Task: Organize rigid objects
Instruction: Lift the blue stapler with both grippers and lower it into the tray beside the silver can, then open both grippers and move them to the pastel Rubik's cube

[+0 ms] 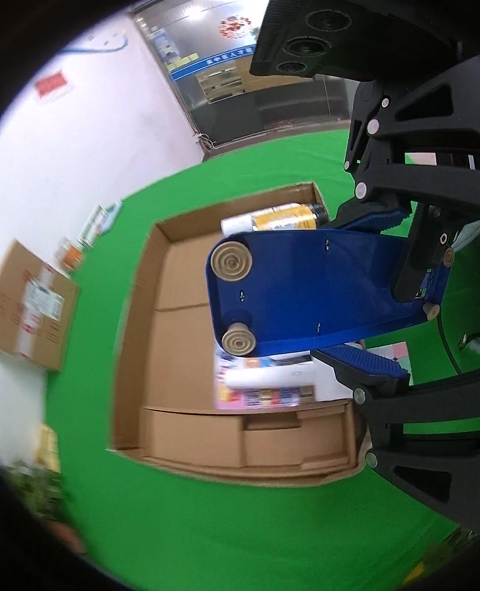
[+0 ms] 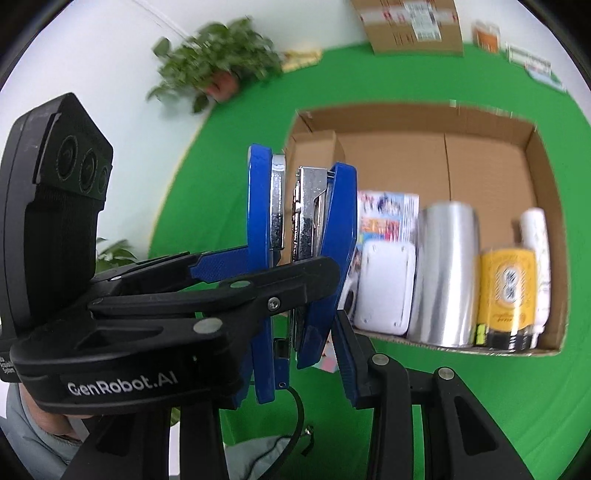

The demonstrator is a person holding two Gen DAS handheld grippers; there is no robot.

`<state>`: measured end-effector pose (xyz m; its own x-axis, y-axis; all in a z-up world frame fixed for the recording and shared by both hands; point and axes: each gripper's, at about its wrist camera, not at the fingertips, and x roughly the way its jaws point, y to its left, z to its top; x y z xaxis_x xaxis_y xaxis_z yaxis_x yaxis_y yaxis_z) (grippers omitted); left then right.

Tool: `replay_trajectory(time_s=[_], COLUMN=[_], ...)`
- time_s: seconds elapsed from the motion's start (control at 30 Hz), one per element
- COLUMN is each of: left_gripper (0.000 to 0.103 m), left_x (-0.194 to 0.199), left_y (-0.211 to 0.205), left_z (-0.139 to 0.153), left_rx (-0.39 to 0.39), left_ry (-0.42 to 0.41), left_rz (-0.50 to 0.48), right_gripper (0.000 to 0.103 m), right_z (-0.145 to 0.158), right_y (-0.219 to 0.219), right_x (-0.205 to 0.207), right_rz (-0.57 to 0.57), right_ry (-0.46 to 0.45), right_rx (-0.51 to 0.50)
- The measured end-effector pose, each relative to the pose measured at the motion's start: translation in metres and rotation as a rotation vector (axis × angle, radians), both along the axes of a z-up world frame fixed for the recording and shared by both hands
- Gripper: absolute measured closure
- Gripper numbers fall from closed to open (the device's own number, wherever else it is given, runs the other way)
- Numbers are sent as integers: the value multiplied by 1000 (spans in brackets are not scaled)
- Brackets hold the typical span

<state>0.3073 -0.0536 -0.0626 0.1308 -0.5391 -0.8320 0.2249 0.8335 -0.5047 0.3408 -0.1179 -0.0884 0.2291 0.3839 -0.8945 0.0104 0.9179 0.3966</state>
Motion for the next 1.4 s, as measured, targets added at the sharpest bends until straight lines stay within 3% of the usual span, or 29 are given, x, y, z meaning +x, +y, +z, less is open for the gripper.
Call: replay_trajectory(time_s=[0.13, 0.43, 0.67, 0.77, 0.83, 0.93, 1.1, 1.23, 1.4], left_gripper=[50, 50, 46, 46, 46, 45, 41, 37, 38], left_x=[15, 51, 55, 54, 52, 49, 38, 21, -11], left_y=[-4, -20, -29, -23, -16, -5, 10, 24, 43], left_z=[-28, -68, -76, -70, -58, -36, -7, 0, -19], left_rx=[15, 21, 90, 44, 14, 34, 132, 180, 171], left_ry=[54, 121, 140, 133, 105, 37, -87, -127, -76], left_rz=[-16, -52, -48, -17, 10, 32, 67, 98, 133], right_gripper=[66, 66, 66, 65, 62, 50, 16, 8, 7], right_z=[-38, -92, -104, -99, -96, -87, -62, -43, -41], right_y=[-3, -20, -30, -36, -41, -45, -53, -58, -49], right_x=[21, 60, 61, 54, 50, 40, 22, 11, -8], right_rz=[-10, -48, -85, -111, -120, -122, -139, -163, -108], right_ry=[73, 129, 139, 124, 114, 83, -4, -64, -91], right_rx=[5, -6, -21, -44, -56, -87, -115, -104, -113])
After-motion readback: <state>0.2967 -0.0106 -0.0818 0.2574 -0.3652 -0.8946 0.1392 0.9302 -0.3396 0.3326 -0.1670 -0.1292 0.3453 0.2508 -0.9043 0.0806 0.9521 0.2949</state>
